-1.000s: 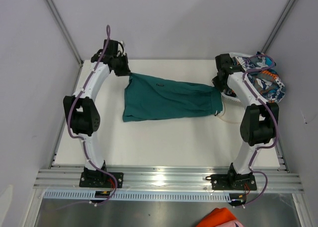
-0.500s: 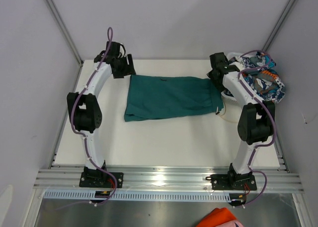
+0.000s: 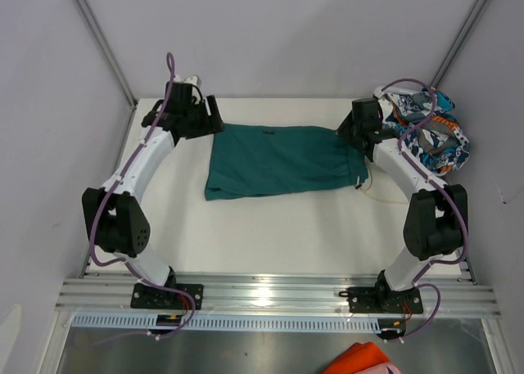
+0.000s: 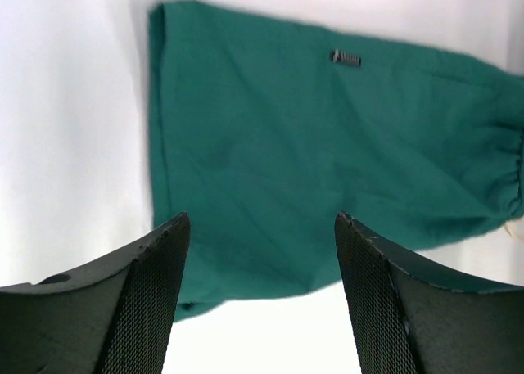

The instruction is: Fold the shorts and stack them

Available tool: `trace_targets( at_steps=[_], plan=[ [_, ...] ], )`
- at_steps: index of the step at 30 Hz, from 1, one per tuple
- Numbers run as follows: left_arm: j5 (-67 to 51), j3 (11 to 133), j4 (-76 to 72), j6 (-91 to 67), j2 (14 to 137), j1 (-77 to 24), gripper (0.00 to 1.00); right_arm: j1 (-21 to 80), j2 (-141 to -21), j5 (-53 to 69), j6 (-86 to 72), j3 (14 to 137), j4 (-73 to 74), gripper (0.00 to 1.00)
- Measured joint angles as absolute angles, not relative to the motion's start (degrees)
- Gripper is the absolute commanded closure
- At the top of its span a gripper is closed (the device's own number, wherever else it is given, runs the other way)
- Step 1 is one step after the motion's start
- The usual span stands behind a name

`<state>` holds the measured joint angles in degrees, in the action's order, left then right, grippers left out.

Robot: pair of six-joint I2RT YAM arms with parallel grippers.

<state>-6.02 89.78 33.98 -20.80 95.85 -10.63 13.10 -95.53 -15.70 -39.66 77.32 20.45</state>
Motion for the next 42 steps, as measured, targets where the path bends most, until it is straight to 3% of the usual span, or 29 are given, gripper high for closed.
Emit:
trace_targets(
  at_steps=[13, 25, 32, 36, 42],
  plan=[
    [-10.04, 69.1, 28.21, -26.5, 90.56, -11.38, 0.26, 19.59, -103.11, -11.99, -29.89, 74.67, 19.03, 0.49],
    [-11.18, 70.04, 29.21, -26.87, 83.46, -10.0, 0.25, 32.73, -111.42, -15.42, -30.61, 72.82, 19.53, 0.52],
    [-10.26, 71.24, 30.92, -26.83, 81.6, -5.32, 0.25, 46.7, -119.94, -15.49, -32.21, 85.54, 21.5, 0.51],
    [-9.58, 71.26, 31.03, -26.79, 80.09, -4.97, 0.25, 53.23, -122.26, -12.51, -32.6, 90.35, 22.28, 0.44],
    [-10.85, 70.32, 29.5, -26.98, 79.75, -5.15, 0.25, 50.39, -114.41, -5.93, -32.95, 83.07, 18.98, 0.46]
  ],
)
